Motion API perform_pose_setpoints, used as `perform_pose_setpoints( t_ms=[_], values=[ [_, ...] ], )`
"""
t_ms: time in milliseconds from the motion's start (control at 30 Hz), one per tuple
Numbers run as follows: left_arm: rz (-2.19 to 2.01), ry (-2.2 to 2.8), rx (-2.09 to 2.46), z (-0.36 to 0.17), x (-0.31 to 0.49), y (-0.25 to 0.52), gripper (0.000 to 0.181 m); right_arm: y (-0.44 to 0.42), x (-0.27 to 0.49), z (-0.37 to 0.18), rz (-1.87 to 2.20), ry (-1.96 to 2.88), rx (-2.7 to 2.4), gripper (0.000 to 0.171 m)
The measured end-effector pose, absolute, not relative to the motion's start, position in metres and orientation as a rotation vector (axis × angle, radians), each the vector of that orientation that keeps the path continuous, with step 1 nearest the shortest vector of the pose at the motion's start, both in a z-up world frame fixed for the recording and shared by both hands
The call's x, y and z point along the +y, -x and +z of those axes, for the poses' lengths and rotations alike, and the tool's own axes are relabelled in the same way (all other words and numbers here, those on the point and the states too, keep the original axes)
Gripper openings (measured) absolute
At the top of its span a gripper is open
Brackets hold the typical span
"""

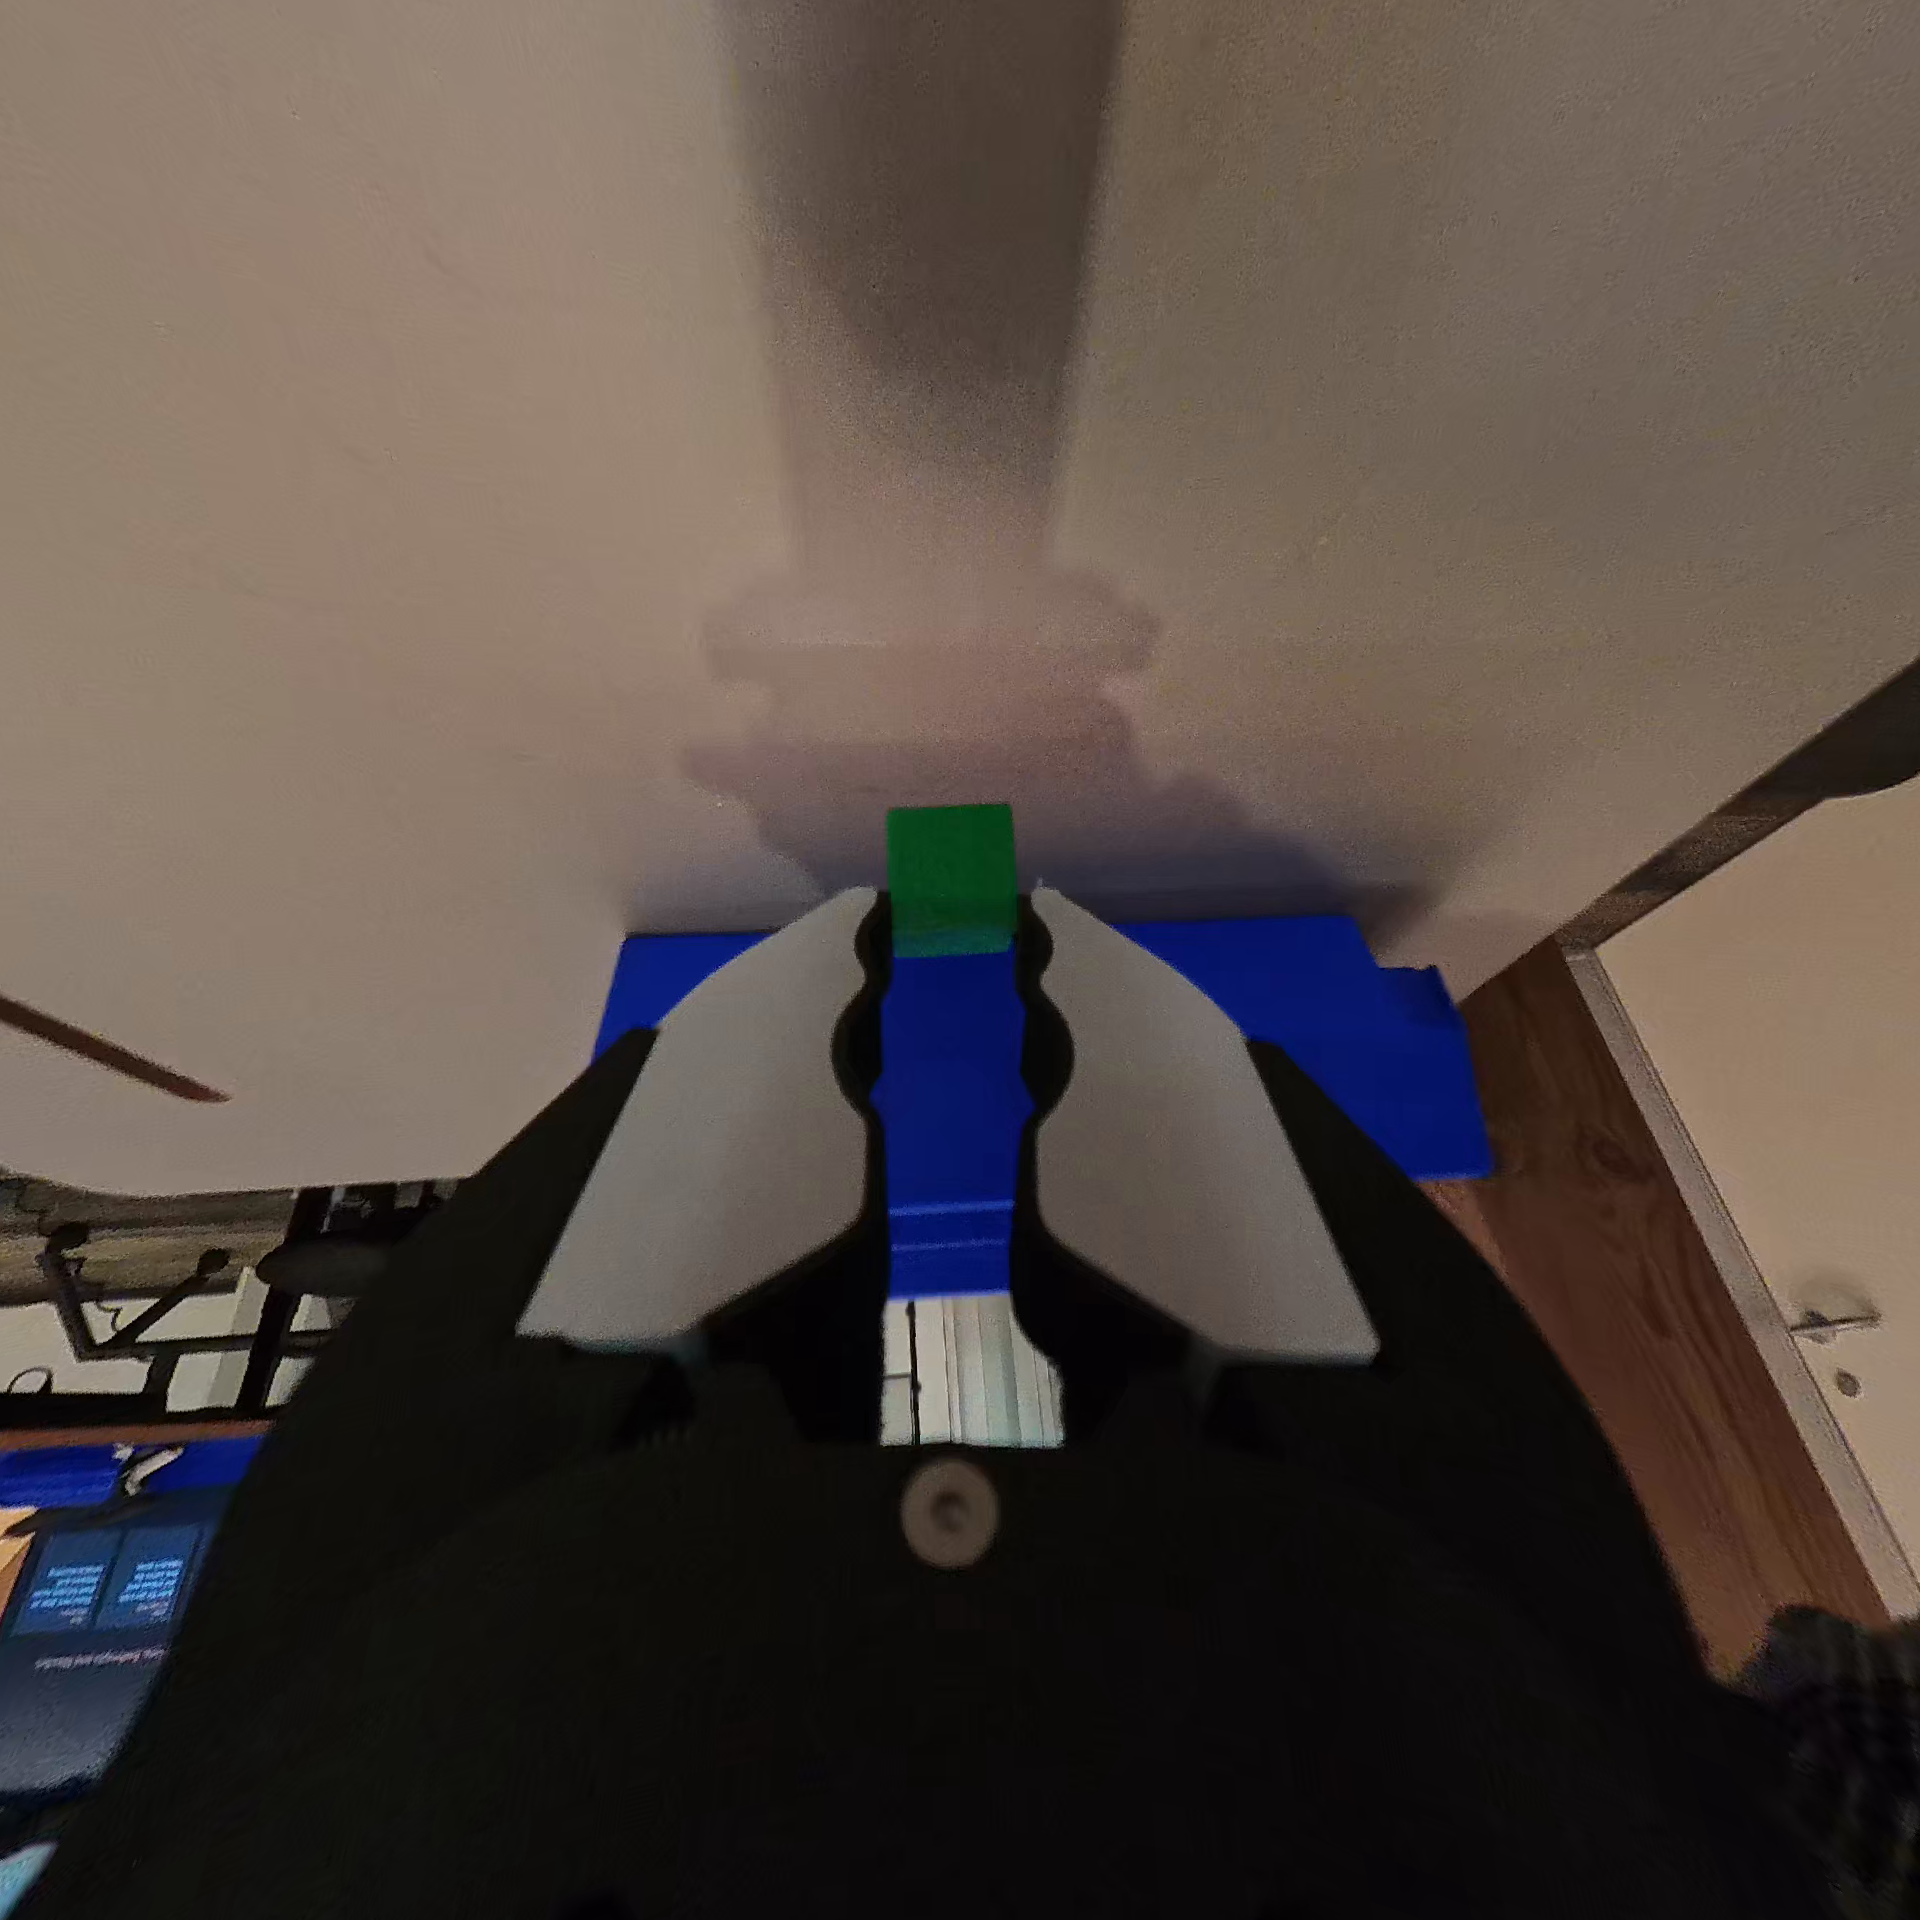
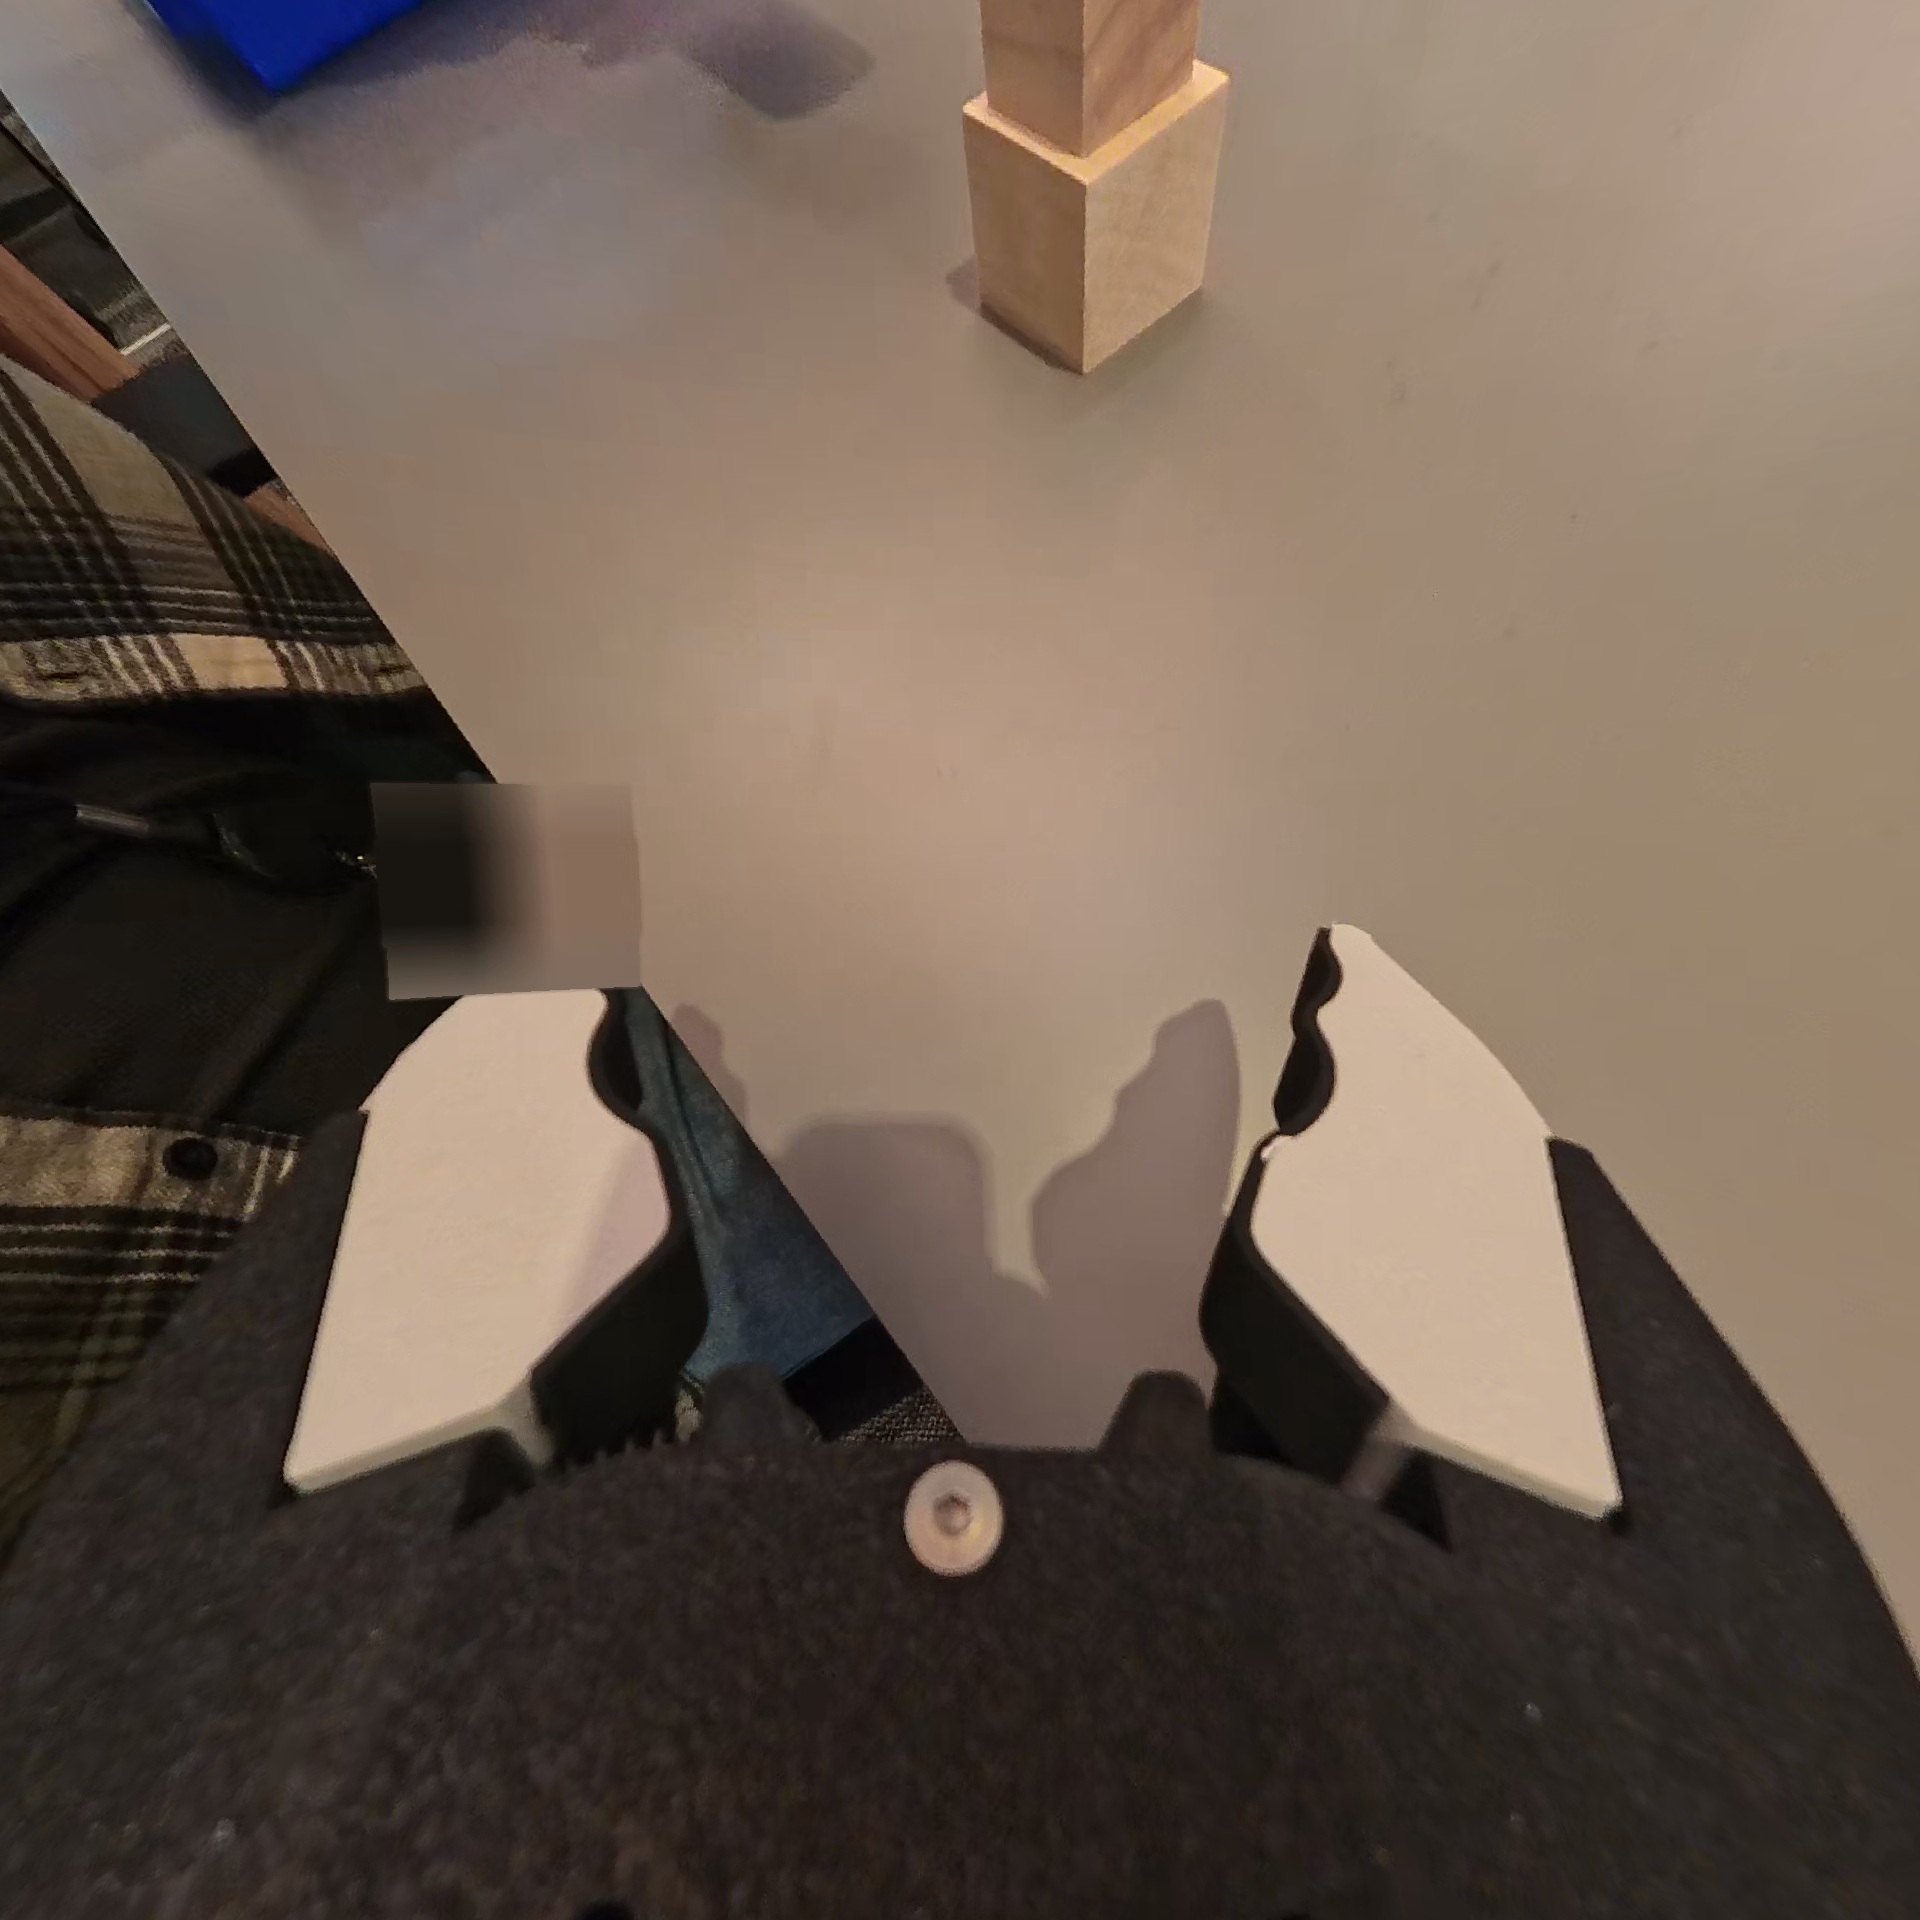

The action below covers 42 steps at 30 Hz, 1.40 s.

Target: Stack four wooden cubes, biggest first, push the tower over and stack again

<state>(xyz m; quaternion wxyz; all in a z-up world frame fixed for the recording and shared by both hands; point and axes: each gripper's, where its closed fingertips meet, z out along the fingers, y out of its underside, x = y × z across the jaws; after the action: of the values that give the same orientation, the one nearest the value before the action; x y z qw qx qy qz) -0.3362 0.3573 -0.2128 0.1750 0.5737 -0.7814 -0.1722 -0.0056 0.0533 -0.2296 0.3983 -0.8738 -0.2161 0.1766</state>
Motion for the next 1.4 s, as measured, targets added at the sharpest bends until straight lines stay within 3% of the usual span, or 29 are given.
perform_pose_setpoints(
  t_ms=[333,600,1400],
  values=[
    [-0.681,-1.555,-2.214,-0.142,0.311,0.218,0.022,0.005,0.052,-0.228,0.447,2.204,-0.555,0.120],
    [-0.732,-1.599,-2.152,-0.140,0.275,0.146,0.022,-0.004,0.046,-0.224,0.450,2.185,-0.537,0.119],
    [-0.778,-1.508,-2.094,-0.161,0.263,0.110,0.022,-0.020,0.034,-0.232,0.465,2.184,-0.486,0.118]
  ],
)
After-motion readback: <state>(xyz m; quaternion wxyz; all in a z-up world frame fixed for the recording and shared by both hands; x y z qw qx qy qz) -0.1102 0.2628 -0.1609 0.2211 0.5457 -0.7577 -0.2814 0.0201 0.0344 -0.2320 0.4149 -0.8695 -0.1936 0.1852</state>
